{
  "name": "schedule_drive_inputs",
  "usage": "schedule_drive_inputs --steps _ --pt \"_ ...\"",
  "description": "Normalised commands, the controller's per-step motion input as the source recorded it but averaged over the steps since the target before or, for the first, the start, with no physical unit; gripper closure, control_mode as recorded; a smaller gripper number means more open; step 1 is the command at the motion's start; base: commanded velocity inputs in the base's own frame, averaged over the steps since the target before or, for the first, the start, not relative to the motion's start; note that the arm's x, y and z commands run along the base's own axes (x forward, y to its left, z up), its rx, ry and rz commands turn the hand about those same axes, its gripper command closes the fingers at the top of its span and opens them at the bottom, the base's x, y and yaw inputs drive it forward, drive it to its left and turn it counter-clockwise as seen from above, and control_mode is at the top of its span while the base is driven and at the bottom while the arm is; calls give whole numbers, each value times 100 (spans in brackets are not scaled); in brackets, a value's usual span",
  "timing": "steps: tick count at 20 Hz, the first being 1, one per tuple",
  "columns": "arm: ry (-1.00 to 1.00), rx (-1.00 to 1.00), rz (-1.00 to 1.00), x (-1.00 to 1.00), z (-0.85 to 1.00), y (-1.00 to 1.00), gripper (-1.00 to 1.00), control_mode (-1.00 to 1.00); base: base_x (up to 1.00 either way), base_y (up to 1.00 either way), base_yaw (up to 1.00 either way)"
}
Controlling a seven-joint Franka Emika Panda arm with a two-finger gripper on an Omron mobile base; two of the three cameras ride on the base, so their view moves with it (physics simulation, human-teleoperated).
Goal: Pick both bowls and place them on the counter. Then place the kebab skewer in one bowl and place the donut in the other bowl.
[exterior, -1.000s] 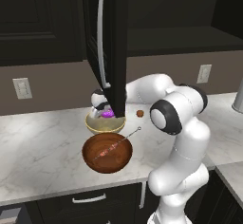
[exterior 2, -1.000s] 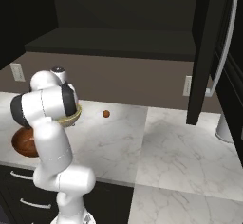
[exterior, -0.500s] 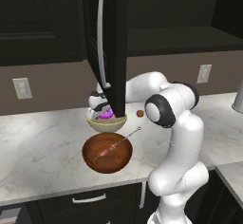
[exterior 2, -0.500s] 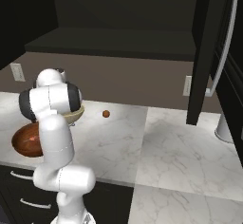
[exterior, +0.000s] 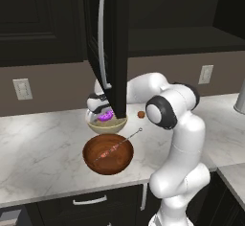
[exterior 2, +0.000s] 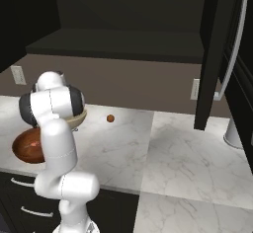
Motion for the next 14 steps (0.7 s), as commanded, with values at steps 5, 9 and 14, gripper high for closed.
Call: schedule_drive_inputs --steps 5,9,14 --pt "0 0 0 -18 0 2 -100 -100 0 0 0" --pt "0 0 -1 -17 0 1 -100 -100 0 0 0" --pt "-1 0 -2 -14 0 0 -100 -100 0 0 0"
